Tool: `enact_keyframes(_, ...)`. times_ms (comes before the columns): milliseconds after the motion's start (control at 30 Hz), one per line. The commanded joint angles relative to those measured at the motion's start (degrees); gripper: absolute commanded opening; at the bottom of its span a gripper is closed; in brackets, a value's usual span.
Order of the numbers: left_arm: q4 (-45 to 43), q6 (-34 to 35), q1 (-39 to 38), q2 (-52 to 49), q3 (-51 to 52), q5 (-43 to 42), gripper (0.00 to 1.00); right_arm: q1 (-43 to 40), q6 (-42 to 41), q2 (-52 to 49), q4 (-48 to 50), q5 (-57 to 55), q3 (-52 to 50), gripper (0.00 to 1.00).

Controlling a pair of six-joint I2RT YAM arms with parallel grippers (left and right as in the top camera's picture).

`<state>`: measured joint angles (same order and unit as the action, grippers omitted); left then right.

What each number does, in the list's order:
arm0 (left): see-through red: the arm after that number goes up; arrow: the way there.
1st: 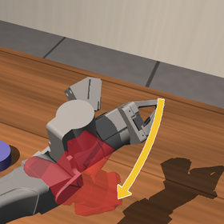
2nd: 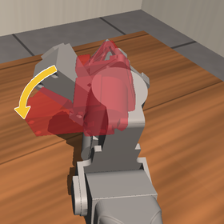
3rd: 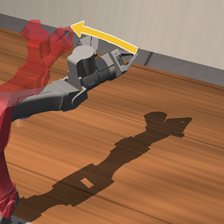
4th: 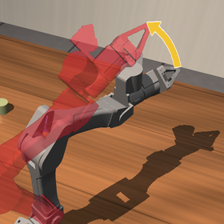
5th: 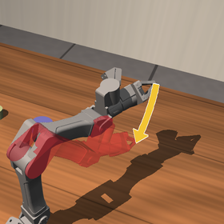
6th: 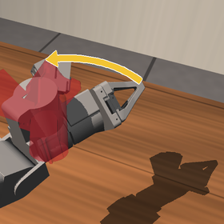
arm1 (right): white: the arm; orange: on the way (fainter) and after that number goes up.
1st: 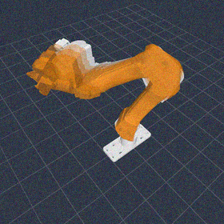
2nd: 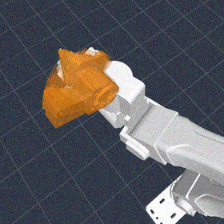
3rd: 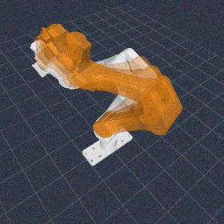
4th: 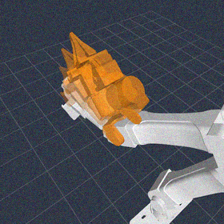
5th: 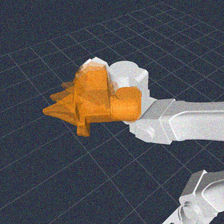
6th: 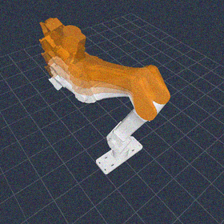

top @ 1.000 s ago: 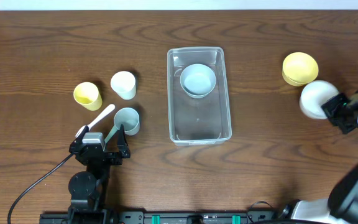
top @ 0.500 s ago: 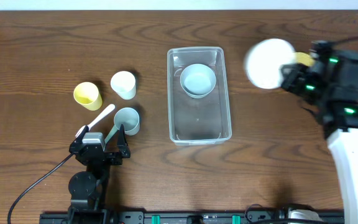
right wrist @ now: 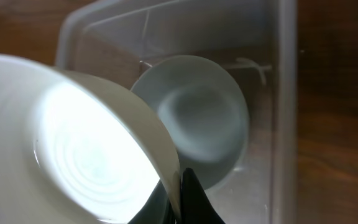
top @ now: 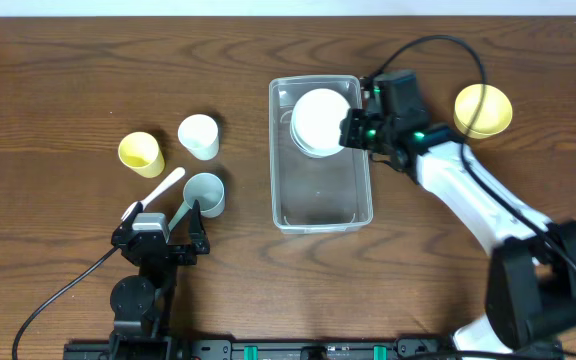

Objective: Pack container
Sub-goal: 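Carry white bowl into container and stack it on grey bowl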

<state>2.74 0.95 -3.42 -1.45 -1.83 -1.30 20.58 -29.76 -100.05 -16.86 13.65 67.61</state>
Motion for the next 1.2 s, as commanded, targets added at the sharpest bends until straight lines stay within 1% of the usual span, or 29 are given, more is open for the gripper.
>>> enact_keyframes(0,1.22,-1.14,0.20,-0.02,1.60,0.85,0.98,2.10,0.04,-2.60,0.37,-2.99,4.92,0.01)
enact_keyframes(233,1.22,-1.14,0.20,-0.02,1.60,0.85,0.98,3.28,0.22,-4.57,0.28,-8.59,7.91,0.02)
enact_keyframes(433,1.22,-1.14,0.20,-0.02,1.60,0.85,0.98,3.39,0.22,-4.59,-4.61,-13.20,7.93,0.01)
enact_keyframes(733,1.22,-1.14,0.20,-0.02,1.60,0.85,0.98,3.45,0.66,-4.59,-5.84,-13.42,7.93,0.01)
enact_keyframes(800,1.22,-1.14,0.20,-0.02,1.60,0.85,0.98,3.45,0.68,-4.59,-5.86,-13.42,7.93,0.06)
enact_keyframes(867,1.22,-1.14,0.20,-0.02,1.60,0.85,0.98,3.45,0.68,-4.59,-5.90,-13.42,7.93,0.22)
enact_keyframes(967,1.22,-1.14,0.20,-0.02,1.60,0.85,0.98,3.45,0.68,-4.59,-5.88,-13.42,7.93,0.31)
enact_keyframes(1033,1.22,-1.14,0.20,-0.02,1.60,0.85,0.98,3.45,0.68,-4.59,-5.88,-13.42,7.93,0.33)
enact_keyframes(1167,1.22,-1.14,0.20,-0.02,1.60,0.85,0.98,3.45,0.79,-4.59,-5.62,-13.16,7.93,0.32)
